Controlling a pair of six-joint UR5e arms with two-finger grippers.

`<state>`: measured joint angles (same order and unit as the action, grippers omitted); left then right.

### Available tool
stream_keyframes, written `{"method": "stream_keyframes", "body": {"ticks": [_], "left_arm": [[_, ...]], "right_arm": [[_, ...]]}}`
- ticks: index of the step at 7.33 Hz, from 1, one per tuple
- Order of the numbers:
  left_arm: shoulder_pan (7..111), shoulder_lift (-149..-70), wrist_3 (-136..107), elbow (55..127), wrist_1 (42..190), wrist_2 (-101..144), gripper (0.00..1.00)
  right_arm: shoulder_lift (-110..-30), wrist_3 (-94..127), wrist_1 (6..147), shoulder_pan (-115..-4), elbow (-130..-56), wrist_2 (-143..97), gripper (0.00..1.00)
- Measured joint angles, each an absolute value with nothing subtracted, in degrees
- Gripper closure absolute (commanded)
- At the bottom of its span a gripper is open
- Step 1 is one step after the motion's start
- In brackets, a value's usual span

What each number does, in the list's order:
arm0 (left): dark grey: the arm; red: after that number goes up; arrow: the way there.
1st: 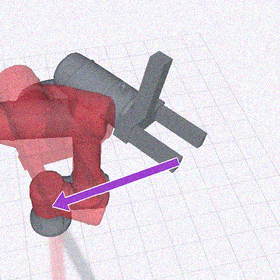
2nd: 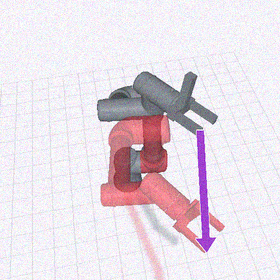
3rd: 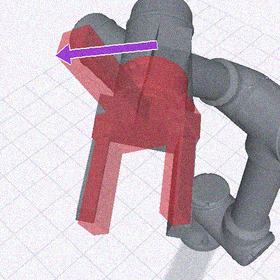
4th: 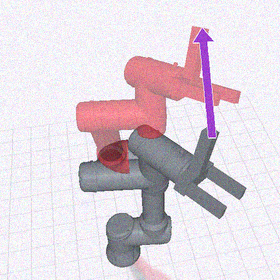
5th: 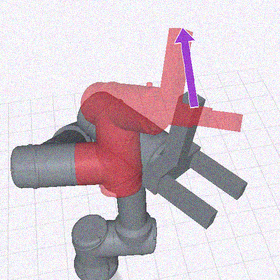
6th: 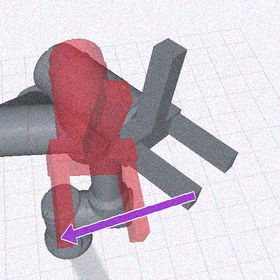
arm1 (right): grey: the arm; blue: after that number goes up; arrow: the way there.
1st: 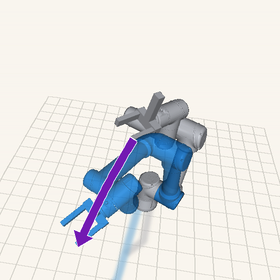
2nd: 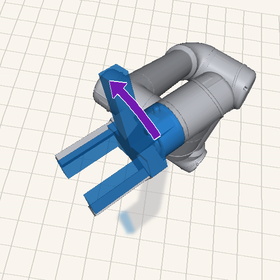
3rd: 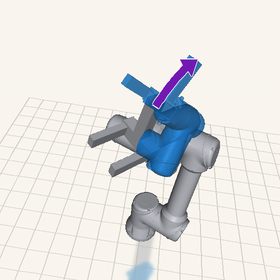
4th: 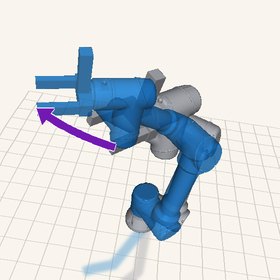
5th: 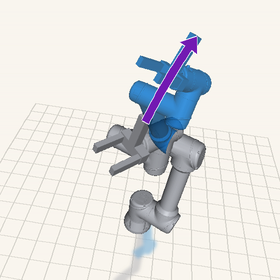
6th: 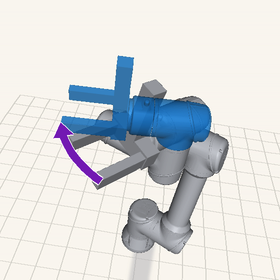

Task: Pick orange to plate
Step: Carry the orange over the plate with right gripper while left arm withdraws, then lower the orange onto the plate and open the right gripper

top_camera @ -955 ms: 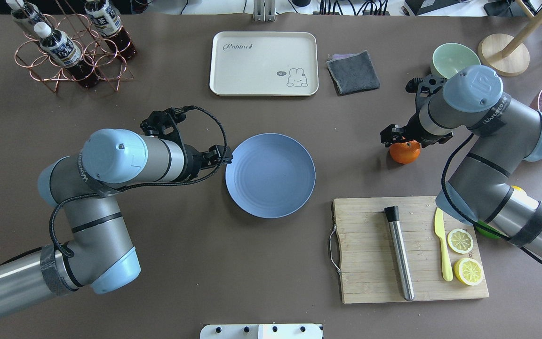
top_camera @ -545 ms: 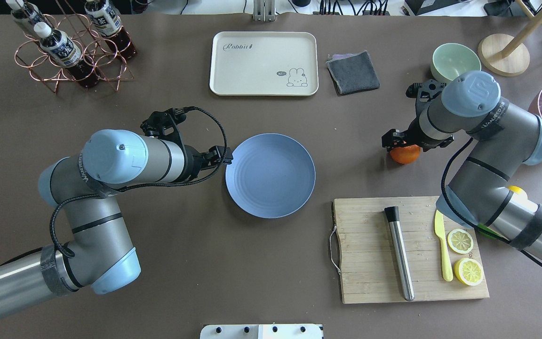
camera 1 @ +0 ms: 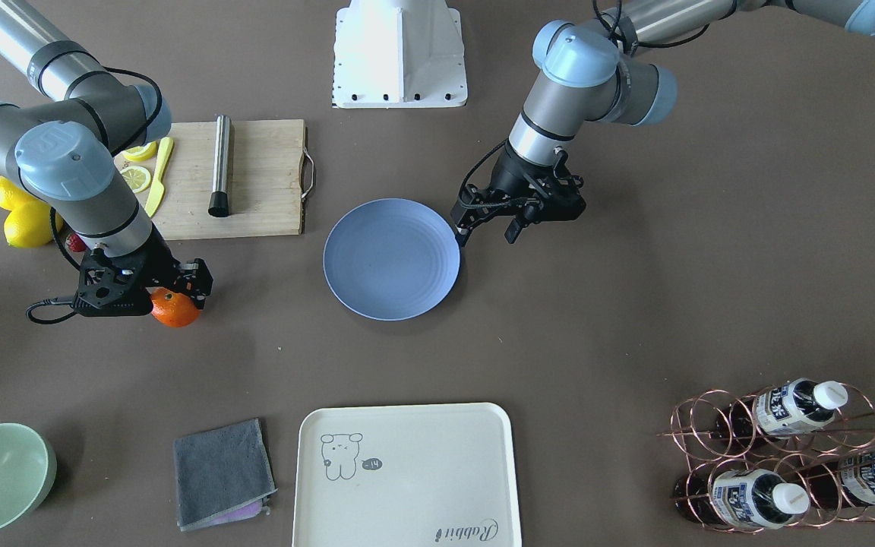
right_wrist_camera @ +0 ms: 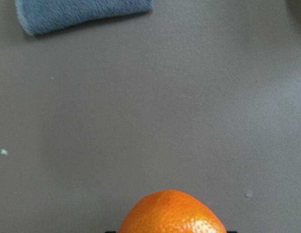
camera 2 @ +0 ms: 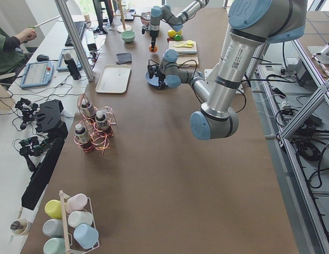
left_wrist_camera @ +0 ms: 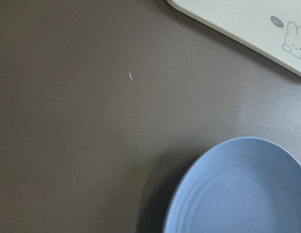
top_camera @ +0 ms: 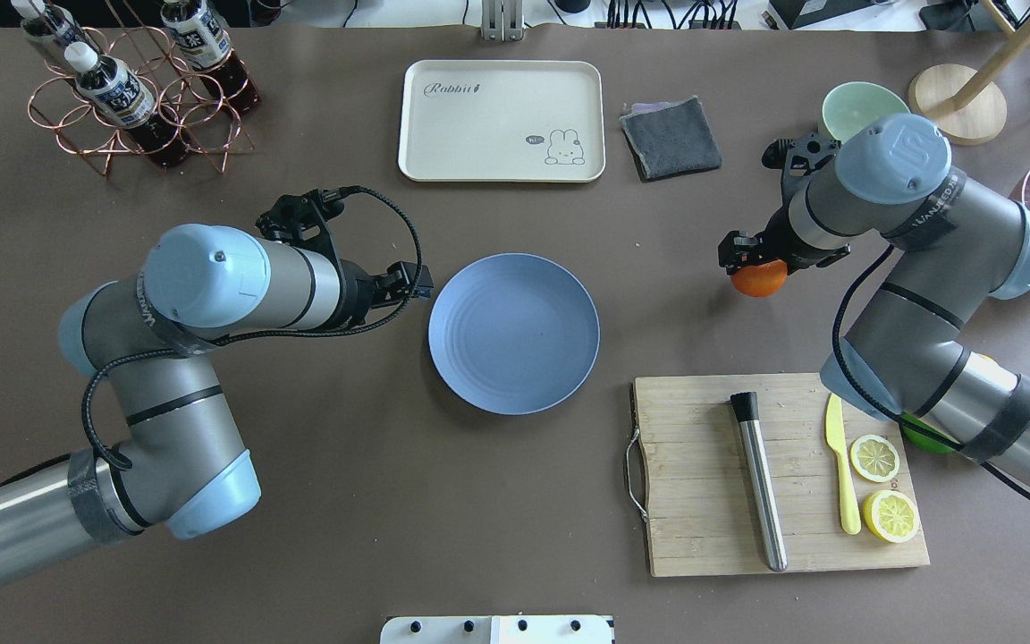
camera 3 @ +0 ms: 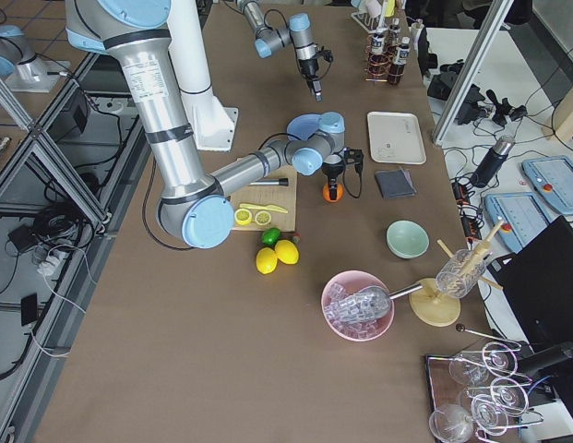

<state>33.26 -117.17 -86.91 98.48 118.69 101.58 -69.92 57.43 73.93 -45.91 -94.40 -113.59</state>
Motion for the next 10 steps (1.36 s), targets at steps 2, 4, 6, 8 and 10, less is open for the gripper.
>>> {"method": "stream_keyframes", "body": {"ticks": [2, 4, 6, 8, 10], "left_arm": [[39.51, -112.95, -71.92, 100.95, 117.31, 104.78, 0.02], [46.29, -108.52, -60.45, 102.29, 117.3, 107.95, 0.02], [53.51, -102.91, -50.85, 103.25, 118.17, 111.88, 0.02], [57.91, -97.65, -48.26, 102.5, 119.83, 112.62, 0.02], [61.88, -93.3, -44.98, 101.84, 119.88, 115.34, 0.02]], "right_arm": [[-66.23, 59.87, 80.62, -45.93, -98.98, -114.61, 1.0], [-60.98, 65.27, 84.45, -41.36, -100.07, -111.1, 1.0], [-57.43, 67.74, 85.02, -35.35, -99.54, -105.7, 1.0], [-54.21, 68.65, 84.89, -30.06, -97.86, -100.92, 1.0], [-50.69, 68.98, 84.3, -27.04, -93.88, -98.14, 1.0]]}}
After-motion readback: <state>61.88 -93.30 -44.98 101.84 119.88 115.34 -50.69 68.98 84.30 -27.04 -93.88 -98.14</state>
